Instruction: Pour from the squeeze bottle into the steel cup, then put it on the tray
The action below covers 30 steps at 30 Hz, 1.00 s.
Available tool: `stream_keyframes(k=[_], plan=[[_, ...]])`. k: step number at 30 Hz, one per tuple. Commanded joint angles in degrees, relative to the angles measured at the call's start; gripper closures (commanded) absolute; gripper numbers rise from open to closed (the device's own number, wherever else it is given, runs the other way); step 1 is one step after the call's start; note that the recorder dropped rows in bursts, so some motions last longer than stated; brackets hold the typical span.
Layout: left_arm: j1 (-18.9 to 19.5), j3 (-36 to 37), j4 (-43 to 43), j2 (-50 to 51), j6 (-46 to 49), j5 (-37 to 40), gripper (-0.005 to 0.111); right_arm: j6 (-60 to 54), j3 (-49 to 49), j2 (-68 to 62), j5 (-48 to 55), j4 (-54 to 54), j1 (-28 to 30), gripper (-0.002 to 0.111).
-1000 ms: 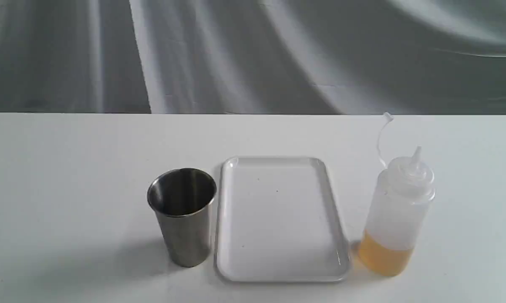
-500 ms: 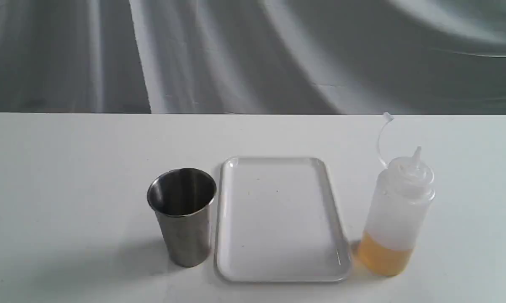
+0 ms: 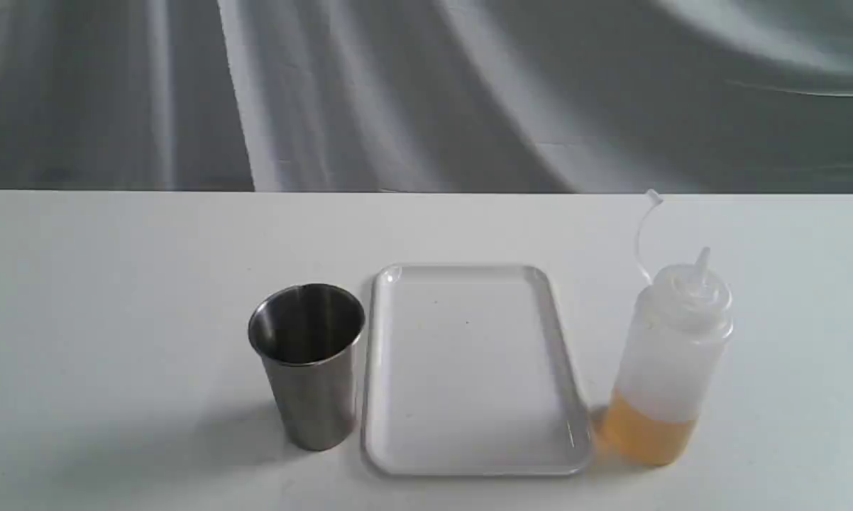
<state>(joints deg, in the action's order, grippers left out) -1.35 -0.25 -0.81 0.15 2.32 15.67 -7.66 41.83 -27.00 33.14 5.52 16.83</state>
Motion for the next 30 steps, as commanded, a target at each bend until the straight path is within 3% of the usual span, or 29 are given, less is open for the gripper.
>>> stream_keyframes(k=[1,13,22,30], plan=[[0.09,0.25,-0.06,-0.15,-0.16,-0.43,0.107,3.64,0.97,-2.09,-2.46,0.45,0.33,0.108],[0.09,0.25,-0.06,-0.15,-0.33,-0.43,0.107,5.60,0.97,-2.76,-6.50,0.45,-0.35,0.108],[0.09,0.25,-0.06,-0.15,-0.22,-0.43,0.107,4.63,7.00,-14.40,-8.06,2.44,-12.53,0.108],[0.09,0.25,-0.06,-0.15,-0.22,-0.43,0.107,4.63,6.70,-23.28,-15.89,-5.52,-17.40,0.108]])
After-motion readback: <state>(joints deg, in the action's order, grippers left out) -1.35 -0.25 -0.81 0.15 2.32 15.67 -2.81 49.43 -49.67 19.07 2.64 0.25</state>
